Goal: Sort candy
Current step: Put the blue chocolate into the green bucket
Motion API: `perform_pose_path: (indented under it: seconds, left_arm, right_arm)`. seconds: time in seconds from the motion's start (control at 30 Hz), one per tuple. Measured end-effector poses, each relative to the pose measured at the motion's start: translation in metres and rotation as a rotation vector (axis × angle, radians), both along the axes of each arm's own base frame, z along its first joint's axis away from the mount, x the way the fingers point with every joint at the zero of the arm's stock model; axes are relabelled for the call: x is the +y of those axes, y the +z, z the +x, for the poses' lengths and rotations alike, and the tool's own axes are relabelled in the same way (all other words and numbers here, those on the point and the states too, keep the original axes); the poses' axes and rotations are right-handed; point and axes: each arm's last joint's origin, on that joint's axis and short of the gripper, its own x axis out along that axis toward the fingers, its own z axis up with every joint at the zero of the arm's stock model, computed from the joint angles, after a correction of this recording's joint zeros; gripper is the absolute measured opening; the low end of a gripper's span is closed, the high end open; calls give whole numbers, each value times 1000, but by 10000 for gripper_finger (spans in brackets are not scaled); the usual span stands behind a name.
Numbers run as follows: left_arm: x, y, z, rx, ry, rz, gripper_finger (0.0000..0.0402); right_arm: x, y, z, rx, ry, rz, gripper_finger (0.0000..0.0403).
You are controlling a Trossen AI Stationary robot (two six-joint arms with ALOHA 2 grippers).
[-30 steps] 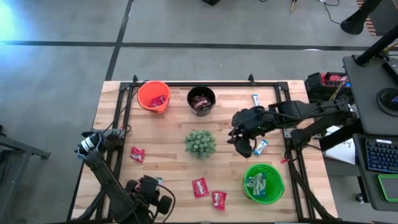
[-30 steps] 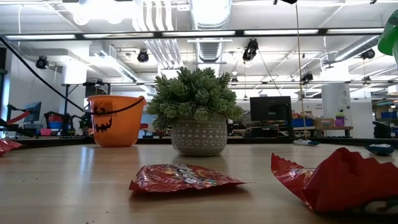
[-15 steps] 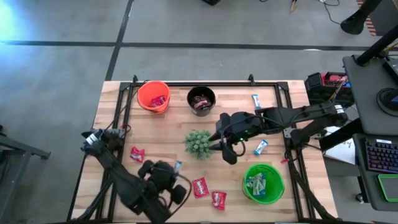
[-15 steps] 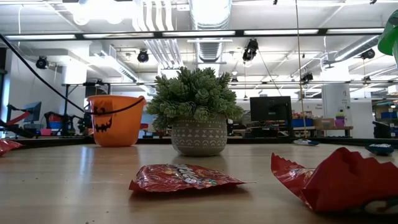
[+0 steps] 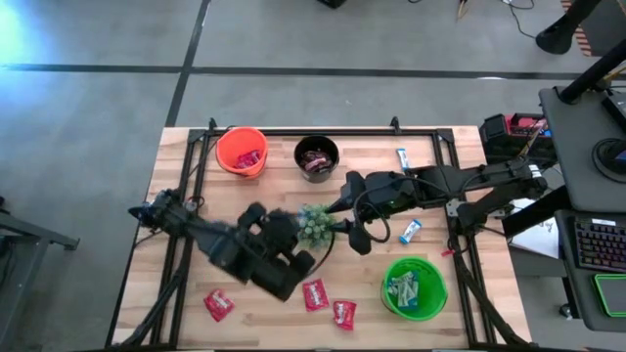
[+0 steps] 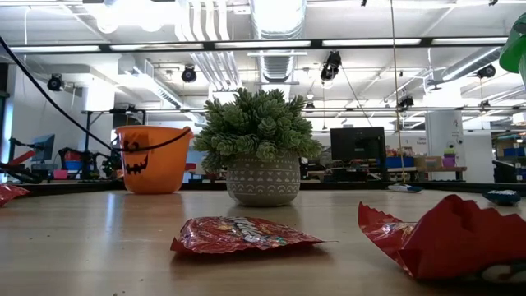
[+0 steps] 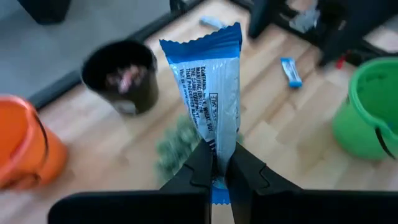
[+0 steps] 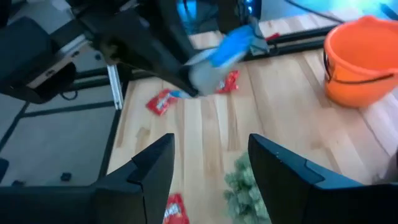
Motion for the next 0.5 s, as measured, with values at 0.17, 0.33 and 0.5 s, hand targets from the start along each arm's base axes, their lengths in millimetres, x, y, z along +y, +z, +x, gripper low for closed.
perform_pose_path:
  seconds: [0.17, 0.33, 0.5]
  left_arm:
    - [18, 21, 3, -20, -24, 50, 0]
    - [22, 29, 2, -10, -59, 79, 0]
    - [24, 29, 3, 11, -76, 100, 0]
  right_arm:
    - [0, 7, 4, -84, -29, -15, 199]
    - [-4, 17, 7, -181, -167, -47, 199]
    - [-4, 31, 10, -313, -200, -2, 199]
